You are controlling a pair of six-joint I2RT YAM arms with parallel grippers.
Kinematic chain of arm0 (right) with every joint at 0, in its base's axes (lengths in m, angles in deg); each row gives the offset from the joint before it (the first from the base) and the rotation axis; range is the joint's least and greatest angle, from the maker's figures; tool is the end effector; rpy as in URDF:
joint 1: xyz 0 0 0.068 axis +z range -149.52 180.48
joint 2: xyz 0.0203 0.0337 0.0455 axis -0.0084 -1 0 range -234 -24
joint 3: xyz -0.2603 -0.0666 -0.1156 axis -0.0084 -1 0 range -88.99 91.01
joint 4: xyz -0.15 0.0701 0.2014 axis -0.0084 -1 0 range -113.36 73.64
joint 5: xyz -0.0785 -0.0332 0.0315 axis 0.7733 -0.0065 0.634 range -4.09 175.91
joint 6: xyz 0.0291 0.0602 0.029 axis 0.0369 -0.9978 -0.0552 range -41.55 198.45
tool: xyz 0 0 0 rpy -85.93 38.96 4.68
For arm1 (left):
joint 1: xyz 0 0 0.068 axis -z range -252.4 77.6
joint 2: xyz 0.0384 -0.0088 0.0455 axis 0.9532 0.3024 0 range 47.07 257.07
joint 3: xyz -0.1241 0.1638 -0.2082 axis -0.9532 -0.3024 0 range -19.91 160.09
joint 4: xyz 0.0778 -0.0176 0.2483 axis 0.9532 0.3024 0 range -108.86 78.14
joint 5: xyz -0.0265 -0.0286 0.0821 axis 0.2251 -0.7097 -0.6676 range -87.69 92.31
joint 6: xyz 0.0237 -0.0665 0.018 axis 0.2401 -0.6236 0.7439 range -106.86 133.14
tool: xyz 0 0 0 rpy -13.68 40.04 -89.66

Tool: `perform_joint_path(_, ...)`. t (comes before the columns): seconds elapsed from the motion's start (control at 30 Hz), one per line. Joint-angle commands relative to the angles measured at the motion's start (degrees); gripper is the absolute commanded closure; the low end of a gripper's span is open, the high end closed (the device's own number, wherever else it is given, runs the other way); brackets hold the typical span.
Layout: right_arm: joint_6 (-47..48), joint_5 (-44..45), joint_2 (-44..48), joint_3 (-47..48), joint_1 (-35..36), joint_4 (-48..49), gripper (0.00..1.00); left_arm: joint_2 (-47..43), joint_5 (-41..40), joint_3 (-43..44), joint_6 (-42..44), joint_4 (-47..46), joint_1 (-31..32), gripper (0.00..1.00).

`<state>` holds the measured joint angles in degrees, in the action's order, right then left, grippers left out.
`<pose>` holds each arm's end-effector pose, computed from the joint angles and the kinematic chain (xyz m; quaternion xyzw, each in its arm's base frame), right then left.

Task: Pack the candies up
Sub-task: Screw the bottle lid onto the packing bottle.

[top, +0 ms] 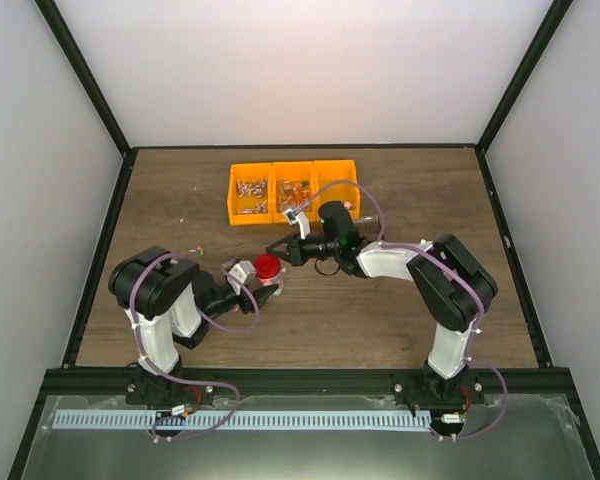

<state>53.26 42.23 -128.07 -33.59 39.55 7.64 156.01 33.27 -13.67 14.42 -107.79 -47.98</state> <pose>0.2861 0.2862 0.1963 -0.2937 0.7515 0.5316 0.2577 0.2052 -0.1272 0.1009 0.3292 0.7026 -0.3250 0.5406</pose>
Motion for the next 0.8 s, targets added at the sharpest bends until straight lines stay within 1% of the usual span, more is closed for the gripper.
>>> perform_joint_path(0.0, -3.39, -8.98, 1.42, -5.84, 2.15, 0.97, 0.99, 3.68, -2.38, -2.47, -4.07, -12.58, -0.43, 0.47)
perform_joint_path(0.37, -4.16, -9.09, 4.64, -12.88, 4.06, 3.12, 0.99, 3.71, -2.02, -1.90, -4.61, -12.59, -0.43, 0.48)
perform_joint_path(0.53, -5.42, -7.73, 6.01, -15.82, 6.76, 5.59, 0.99, 4.02, -2.46, -1.79, -5.27, -12.59, -0.52, 0.48)
perform_joint_path(0.77, -7.61, -5.77, 5.58, -18.46, 12.00, 9.79, 0.99, 3.60, -2.31, -2.20, -5.60, -12.58, -0.62, 0.49)
